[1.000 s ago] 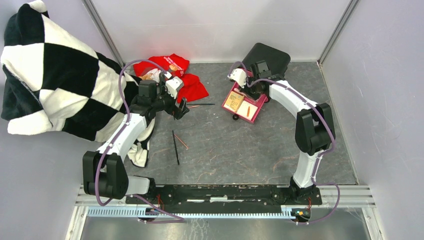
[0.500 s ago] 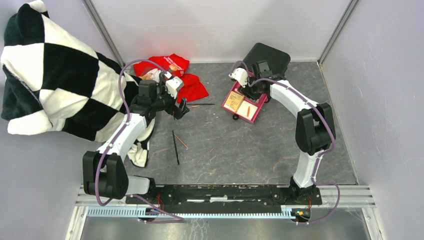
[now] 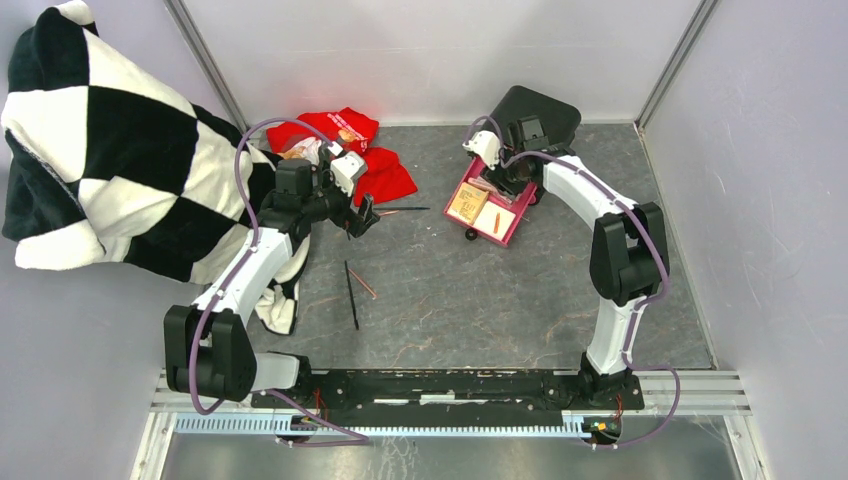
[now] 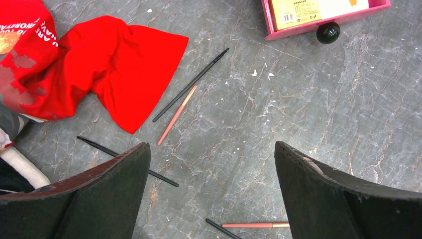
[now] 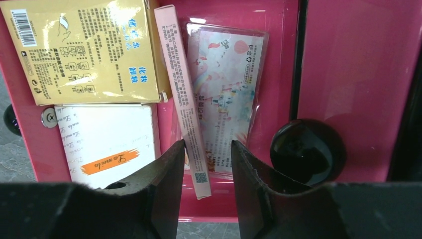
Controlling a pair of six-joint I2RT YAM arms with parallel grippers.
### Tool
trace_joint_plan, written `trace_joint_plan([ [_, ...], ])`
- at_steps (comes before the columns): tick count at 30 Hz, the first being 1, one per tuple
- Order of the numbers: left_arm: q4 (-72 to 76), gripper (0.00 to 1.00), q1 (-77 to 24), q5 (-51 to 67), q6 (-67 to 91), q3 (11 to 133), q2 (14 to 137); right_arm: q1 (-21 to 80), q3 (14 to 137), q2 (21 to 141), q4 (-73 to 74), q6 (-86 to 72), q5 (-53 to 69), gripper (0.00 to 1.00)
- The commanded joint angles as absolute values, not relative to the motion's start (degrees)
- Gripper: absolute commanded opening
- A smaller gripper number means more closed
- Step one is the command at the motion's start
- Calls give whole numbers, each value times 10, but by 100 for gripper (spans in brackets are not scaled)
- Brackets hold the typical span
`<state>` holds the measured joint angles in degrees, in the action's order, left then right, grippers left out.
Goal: Organize the makeup
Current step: Place the makeup in the drawer.
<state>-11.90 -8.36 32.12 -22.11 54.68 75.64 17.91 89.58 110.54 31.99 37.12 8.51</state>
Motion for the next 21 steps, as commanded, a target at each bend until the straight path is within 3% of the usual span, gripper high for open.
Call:
trace_joint_plan([
  [1, -99, 100, -83, 337, -229, 546, 736, 171, 923, 1110, 319, 365, 77, 45],
  [5, -96, 100, -83, 338, -228, 545, 734, 167, 933, 1114, 322, 363, 83, 43],
  [14, -96, 100, -83, 338, -228, 545, 733, 158, 947, 1127, 336, 361, 99, 22],
  [21, -94, 100, -83, 342, -226, 544, 734, 148, 958, 1128, 349, 348, 117, 16],
])
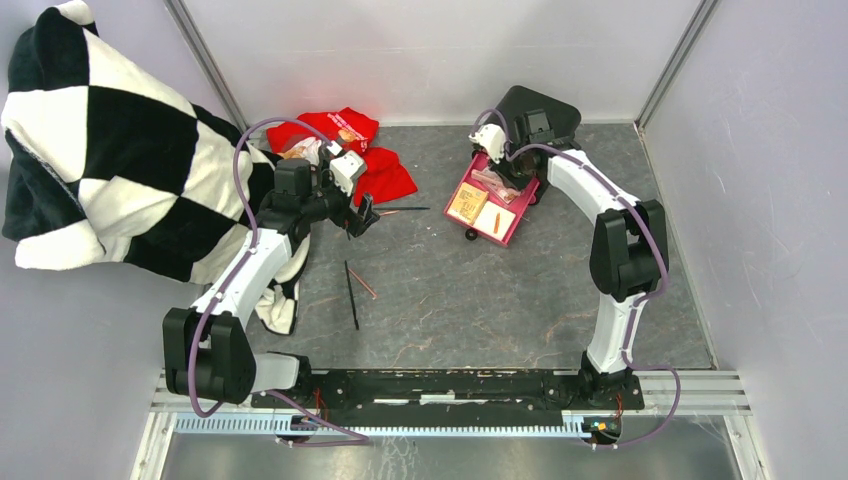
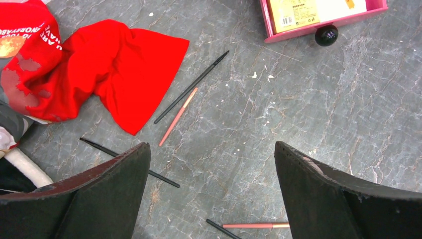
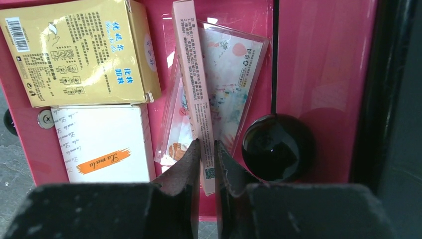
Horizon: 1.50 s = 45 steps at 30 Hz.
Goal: Organize the makeup
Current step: Place the makeup in the drawer.
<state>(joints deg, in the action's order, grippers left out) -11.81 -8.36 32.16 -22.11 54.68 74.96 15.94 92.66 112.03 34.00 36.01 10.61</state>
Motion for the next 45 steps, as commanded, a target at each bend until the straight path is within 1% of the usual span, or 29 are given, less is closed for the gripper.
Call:
trace_joint_plan([
  [1, -94, 100, -84, 343, -226, 543, 733, 146, 963, 1129, 354, 346, 123, 15],
  [3, -94, 100, -83, 343, -225, 543, 732, 142, 974, 1134, 366, 341, 141, 14],
  [8, -94, 100, -83, 347, -225, 541, 728, 136, 986, 1142, 381, 330, 152, 14],
  [10, -94, 100, -83, 348, -225, 541, 726, 134, 988, 1143, 384, 329, 152, 16],
  [12, -94, 100, -83, 350, -223, 541, 726, 133, 987, 1140, 387, 328, 155, 24],
  [15, -94, 100, -83, 352, -223, 541, 725, 133, 977, 1125, 381, 328, 157, 43],
  [16, -94, 100, -83, 352, -223, 541, 724, 133, 970, 1118, 374, 327, 159, 47],
  [18, -94, 100, -83, 353, -222, 540, 723, 133, 955, 1096, 363, 327, 166, 50],
  [25, -80, 100, -94, 356, -214, 533, 731, 133, 919, 1046, 353, 326, 194, 52],
  [27, -74, 100, -111, 345, -217, 533, 738, 133, 904, 1032, 348, 327, 202, 52],
  [30, -69, 100, -160, 297, -235, 537, 757, 134, 865, 1001, 332, 321, 210, 53],
  [35, -22, 100, -253, 205, -227, 549, 826, 131, 786, 935, 285, 308, 206, 57],
  [38, -15, 99, -286, 194, -187, 581, 887, 126, 757, 904, 279, 296, 204, 58],
  [42, -15, 94, -329, 176, -114, 620, 965, 115, 706, 852, 264, 272, 207, 59],
  [45, -5, 94, -350, 173, -43, 639, 1012, 106, 670, 817, 249, 256, 204, 59],
])
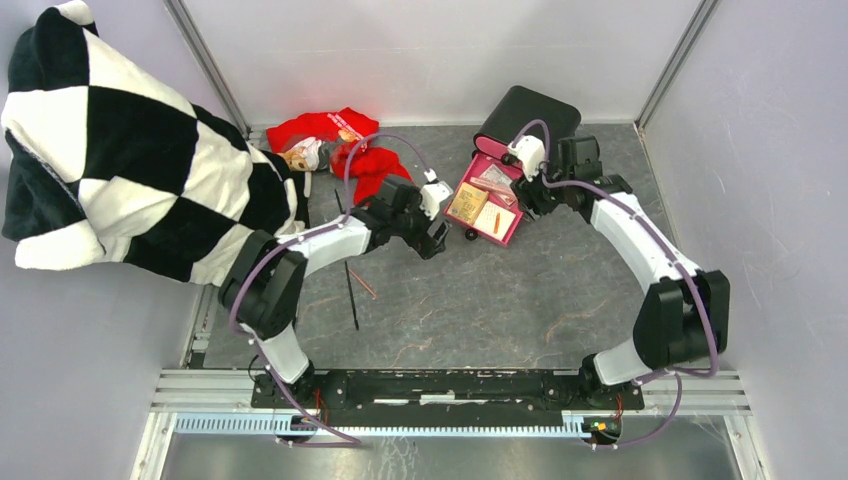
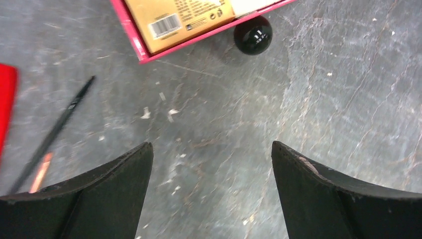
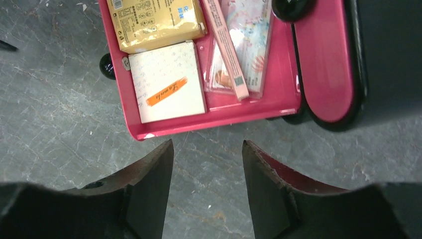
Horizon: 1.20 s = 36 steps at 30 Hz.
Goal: Organize the makeup
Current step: Place the makeup in the drawer, then close the drawer in the storage box.
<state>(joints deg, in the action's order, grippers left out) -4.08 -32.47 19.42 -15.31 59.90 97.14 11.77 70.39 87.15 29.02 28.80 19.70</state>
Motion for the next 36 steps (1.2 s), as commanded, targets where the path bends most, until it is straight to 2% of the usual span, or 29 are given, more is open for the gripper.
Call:
trace_joint_plan([
  [1, -3, 94, -352, 177, -21, 642, 1026, 103, 661, 808, 245, 251, 203, 60],
  [12, 118, 90, -360, 261, 165, 664, 1118, 43, 586, 740, 212, 215, 240, 61],
  [24, 202, 80, -363, 319, 241, 694, 1185, 10, 575, 739, 211, 214, 276, 61],
  [36, 259, 57, -361, 372, 268, 705, 1221, 3, 574, 749, 220, 224, 286, 61],
])
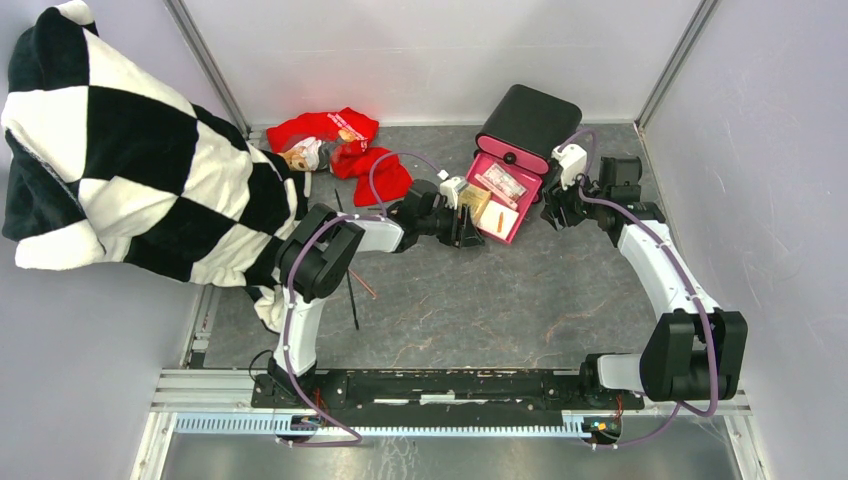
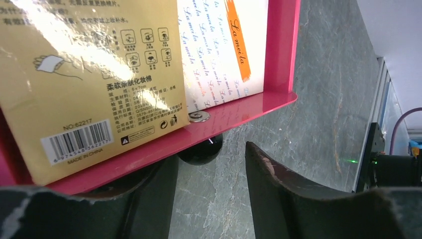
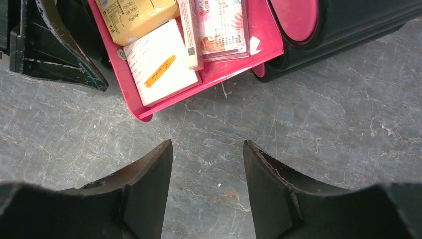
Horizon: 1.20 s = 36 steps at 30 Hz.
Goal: Organize the makeup
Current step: Close the drawer in the storage box.
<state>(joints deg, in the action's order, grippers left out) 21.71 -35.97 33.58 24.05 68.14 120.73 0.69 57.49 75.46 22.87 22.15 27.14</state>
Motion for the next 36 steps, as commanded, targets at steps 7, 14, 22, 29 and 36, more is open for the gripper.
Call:
trace_joint_plan([
  [7, 261, 43, -354, 388, 272, 709, 1207, 3, 574, 752, 222, 225, 295, 61],
  [14, 254, 35, -346, 403, 282, 719, 1186, -14, 568, 752, 233, 245, 340, 60],
  [22, 247, 34, -342, 421, 292, 734, 1171, 20, 554, 749, 231, 305, 383, 60],
  [29, 239, 34, -341, 430, 294, 744, 1168, 104, 570, 787, 236, 335, 308, 61],
  [36, 232, 33, -341, 433, 291, 751, 1167, 154, 595, 846, 242, 347, 244, 59],
])
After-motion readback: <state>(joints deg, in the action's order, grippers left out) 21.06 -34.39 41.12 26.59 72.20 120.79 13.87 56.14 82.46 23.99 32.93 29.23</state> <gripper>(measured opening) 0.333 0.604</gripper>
